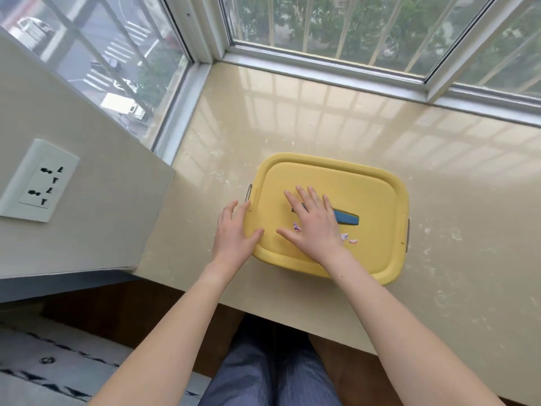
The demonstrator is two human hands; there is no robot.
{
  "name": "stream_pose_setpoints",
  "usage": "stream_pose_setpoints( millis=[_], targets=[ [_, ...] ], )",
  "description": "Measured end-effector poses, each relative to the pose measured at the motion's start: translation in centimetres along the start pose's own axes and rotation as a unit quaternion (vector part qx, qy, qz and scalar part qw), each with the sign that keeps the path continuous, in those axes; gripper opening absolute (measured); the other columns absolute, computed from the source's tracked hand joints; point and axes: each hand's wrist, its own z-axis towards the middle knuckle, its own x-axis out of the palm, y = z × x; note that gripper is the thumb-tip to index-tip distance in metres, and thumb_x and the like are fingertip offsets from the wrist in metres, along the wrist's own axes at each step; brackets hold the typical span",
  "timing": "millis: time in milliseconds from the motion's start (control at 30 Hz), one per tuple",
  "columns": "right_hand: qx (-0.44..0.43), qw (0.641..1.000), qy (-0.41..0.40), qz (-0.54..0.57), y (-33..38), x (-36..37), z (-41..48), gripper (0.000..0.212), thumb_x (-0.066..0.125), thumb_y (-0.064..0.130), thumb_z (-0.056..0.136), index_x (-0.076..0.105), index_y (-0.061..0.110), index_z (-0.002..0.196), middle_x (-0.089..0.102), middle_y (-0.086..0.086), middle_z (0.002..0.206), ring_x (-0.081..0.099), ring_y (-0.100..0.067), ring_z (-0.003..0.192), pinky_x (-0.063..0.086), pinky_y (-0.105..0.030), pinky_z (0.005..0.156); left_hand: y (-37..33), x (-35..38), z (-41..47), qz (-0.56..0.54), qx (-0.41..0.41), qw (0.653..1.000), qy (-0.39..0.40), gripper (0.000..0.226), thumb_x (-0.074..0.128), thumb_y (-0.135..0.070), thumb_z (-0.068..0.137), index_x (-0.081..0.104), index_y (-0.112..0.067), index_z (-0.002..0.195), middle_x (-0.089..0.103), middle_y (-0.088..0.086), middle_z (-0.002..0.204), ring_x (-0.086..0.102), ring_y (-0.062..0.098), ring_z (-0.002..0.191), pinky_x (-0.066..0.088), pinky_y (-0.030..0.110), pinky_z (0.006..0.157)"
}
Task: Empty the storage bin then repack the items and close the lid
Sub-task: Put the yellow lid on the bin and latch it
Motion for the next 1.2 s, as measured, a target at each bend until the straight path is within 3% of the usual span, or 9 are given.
stream_pose_setpoints(
  millis=[267, 367, 433, 500, 733, 833, 933, 1067, 1200],
  targets=[
    [-0.061, 0.995, -0.043, -0.073, -0.5, 3.2, 2.8, 0.073, 0.035, 0.07, 0.089, 0.024, 0.037, 0.153, 0.021, 0.0, 0.162, 0.016, -0.025, 0.15, 0.008, -0.053, 0.12, 1.2, 0.1, 2.4, -0.163, -0.087, 0.983, 0.004, 0.073, 0.072, -0.031, 0.085, 0.036, -0.023, 0.148, 0.044, -0.003, 0.146, 0.045, 0.012, 0.129, 0.037, 0.032, 0.108],
    [-0.061, 0.994, -0.058, -0.076, -0.7, 3.6, 3.0, 0.074, 0.036, 0.071, 0.088, 0.026, 0.037, 0.153, 0.024, 0.001, 0.161, 0.017, -0.025, 0.15, 0.01, -0.053, 0.12, 1.4, 0.1, 2.9, -0.24, -0.108, 0.965, 0.022, 0.063, 0.07, -0.025, 0.088, 0.043, -0.02, 0.145, 0.054, -0.004, 0.139, 0.055, 0.007, 0.115, 0.043, 0.02, 0.096],
    [-0.06, 0.994, -0.069, -0.067, -0.8, 3.7, 3.0, 0.073, 0.038, 0.071, 0.088, 0.029, 0.037, 0.152, 0.026, 0.002, 0.16, 0.02, -0.024, 0.149, 0.011, -0.053, 0.12, 1.4, -0.1, 3.0, -0.289, -0.117, 0.95, 0.037, 0.054, 0.067, -0.021, 0.091, 0.049, -0.018, 0.142, 0.06, -0.003, 0.13, 0.058, -0.004, 0.102, 0.045, 0.006, 0.08],
    [-0.059, 0.994, -0.074, -0.056, -0.7, 3.7, 3.0, 0.073, 0.04, 0.071, 0.087, 0.031, 0.038, 0.151, 0.028, 0.002, 0.16, 0.021, -0.023, 0.148, 0.012, -0.052, 0.12, 1.4, -0.3, 3.0, -0.32, -0.123, 0.939, 0.039, 0.047, 0.066, -0.017, 0.092, 0.054, -0.018, 0.137, 0.062, -0.005, 0.119, 0.056, -0.014, 0.096, 0.046, 0.003, 0.073],
    [-0.027, 0.997, -0.067, -0.007, -0.8, 3.3, 3.3, 0.079, 0.047, 0.075, 0.081, 0.035, 0.037, 0.149, 0.032, 0.008, 0.157, 0.022, -0.017, 0.147, 0.008, -0.045, 0.121, 0.8, -1.0, 3.2, -0.375, -0.122, 0.919, 0.018, 0.023, 0.065, -0.011, 0.091, 0.069, -0.018, 0.113, 0.07, -0.005, 0.107, 0.065, 0.012, 0.106, 0.054, 0.019, 0.084],
    [-0.028, 0.997, -0.067, -0.007, -0.9, 3.4, 3.2, 0.081, 0.045, 0.076, 0.081, 0.033, 0.037, 0.15, 0.031, 0.008, 0.157, 0.022, -0.018, 0.147, 0.008, -0.045, 0.121, 0.6, -0.9, 3.4, -0.412, -0.139, 0.9, 0.018, 0.018, 0.063, -0.009, 0.093, 0.068, -0.01, 0.11, 0.071, 0.011, 0.107, 0.067, 0.017, 0.097, 0.055, 0.034, 0.092],
    [-0.03, 0.997, -0.069, -0.017, -0.9, 3.6, 3.2, 0.08, 0.043, 0.076, 0.081, 0.032, 0.037, 0.15, 0.03, 0.008, 0.158, 0.021, -0.018, 0.147, 0.008, -0.046, 0.121, 0.7, -0.6, 3.6, -0.437, -0.149, 0.887, 0.006, 0.026, 0.065, -0.009, 0.092, 0.063, -0.009, 0.118, 0.071, 0.014, 0.107, 0.068, 0.015, 0.092, 0.055, 0.032, 0.089],
    [-0.033, 0.997, -0.072, -0.025, -1.0, 3.8, 3.2, 0.08, 0.042, 0.076, 0.082, 0.031, 0.036, 0.151, 0.029, 0.008, 0.158, 0.02, -0.018, 0.148, 0.008, -0.046, 0.121, 1.1, -0.4, 4.1, -0.49, -0.184, 0.85, 0.059, 0.044, 0.064, -0.01, 0.094, 0.052, -0.005, 0.136, 0.065, 0.015, 0.124, 0.063, 0.022, 0.115, 0.049, 0.035, 0.101],
    [-0.037, 0.996, -0.078, -0.025, -1.1, 3.9, 3.2, 0.08, 0.042, 0.076, 0.083, 0.031, 0.036, 0.151, 0.029, 0.008, 0.158, 0.02, -0.019, 0.148, 0.009, -0.047, 0.121, 1.5, -0.2, 4.1, -0.508, -0.18, 0.838, 0.08, 0.044, 0.063, -0.009, 0.093, 0.053, -0.002, 0.135, 0.066, 0.011, 0.124, 0.063, 0.018, 0.115, 0.052, 0.032, 0.098]
  ],
)
